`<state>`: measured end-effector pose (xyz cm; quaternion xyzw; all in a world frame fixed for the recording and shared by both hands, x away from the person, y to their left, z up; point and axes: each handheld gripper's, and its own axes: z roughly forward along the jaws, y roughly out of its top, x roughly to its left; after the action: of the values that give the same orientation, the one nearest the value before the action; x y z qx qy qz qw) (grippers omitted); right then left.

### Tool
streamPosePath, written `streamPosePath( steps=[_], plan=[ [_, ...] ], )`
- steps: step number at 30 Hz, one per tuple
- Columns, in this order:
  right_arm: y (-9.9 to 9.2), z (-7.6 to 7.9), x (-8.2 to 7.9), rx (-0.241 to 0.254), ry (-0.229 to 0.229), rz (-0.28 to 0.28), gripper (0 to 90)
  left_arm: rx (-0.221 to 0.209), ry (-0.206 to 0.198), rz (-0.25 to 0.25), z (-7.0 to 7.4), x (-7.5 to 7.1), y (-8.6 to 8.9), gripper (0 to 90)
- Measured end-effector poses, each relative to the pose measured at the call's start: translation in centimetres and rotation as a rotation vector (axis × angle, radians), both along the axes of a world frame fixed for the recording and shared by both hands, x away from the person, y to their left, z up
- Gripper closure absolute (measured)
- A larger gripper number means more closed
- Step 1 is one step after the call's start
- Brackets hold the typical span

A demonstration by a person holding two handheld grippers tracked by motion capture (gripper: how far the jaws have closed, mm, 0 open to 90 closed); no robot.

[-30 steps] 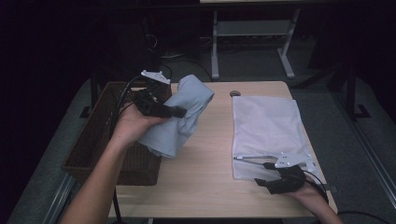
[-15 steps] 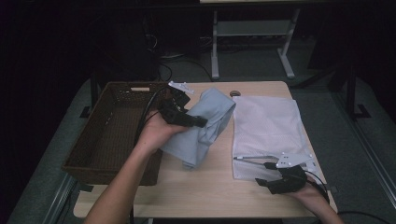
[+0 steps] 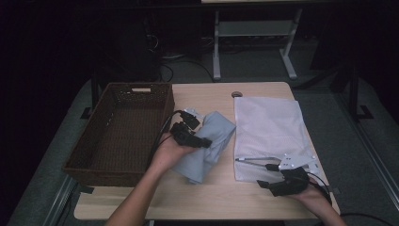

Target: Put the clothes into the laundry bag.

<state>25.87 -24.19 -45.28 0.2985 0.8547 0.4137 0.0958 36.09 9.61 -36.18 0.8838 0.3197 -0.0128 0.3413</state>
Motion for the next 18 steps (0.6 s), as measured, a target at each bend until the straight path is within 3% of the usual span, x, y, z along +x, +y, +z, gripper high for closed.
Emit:
streamPosePath(
  steps=[5,13,18],
  plan=[
    [-0.1,0.0,0.0,0.005,0.001,-0.001,29.0,0.046,-0.001,0.01,-2.3,-0.1,-0.7,69.5],
    [-0.6,0.2,0.2,0.019,0.003,-0.019,29.3,0.06,-0.025,0.022,-4.6,-0.4,-0.6,69.2],
    [-1.4,0.4,0.5,0.015,0.004,-0.052,30.5,0.059,-0.016,0.014,-6.1,-0.4,-0.7,68.7]
  ],
)
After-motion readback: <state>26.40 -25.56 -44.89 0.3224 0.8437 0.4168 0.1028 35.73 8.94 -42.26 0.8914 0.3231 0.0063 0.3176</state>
